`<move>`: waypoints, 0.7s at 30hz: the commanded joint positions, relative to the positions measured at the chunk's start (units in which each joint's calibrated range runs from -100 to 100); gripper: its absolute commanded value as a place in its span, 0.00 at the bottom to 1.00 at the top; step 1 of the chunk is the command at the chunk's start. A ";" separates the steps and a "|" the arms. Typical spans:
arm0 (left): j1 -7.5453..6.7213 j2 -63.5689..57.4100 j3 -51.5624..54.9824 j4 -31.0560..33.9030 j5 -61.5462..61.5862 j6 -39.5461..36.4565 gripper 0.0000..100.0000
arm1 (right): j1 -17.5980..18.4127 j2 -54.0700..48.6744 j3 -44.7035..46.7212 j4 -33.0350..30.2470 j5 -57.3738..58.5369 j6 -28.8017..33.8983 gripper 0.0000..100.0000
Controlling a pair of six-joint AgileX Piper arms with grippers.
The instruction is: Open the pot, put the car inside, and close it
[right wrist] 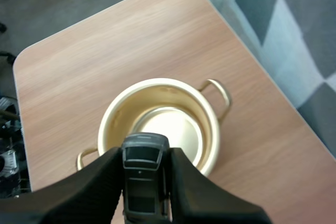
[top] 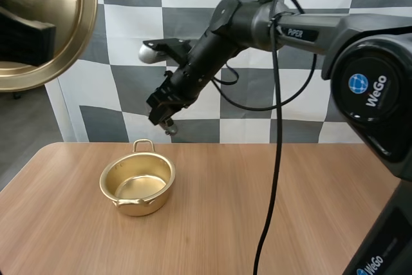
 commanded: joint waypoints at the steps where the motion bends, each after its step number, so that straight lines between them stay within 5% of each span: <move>1: 0.04 -0.24 0.03 0.00 0.03 -0.08 0.00 | 1.99 1.97 -0.08 -0.04 0.07 0.02 0.00; 21: 0.04 -2.86 -0.12 -0.42 0.03 0.01 0.00 | 2.42 11.53 -0.08 4.16 0.07 -1.78 0.00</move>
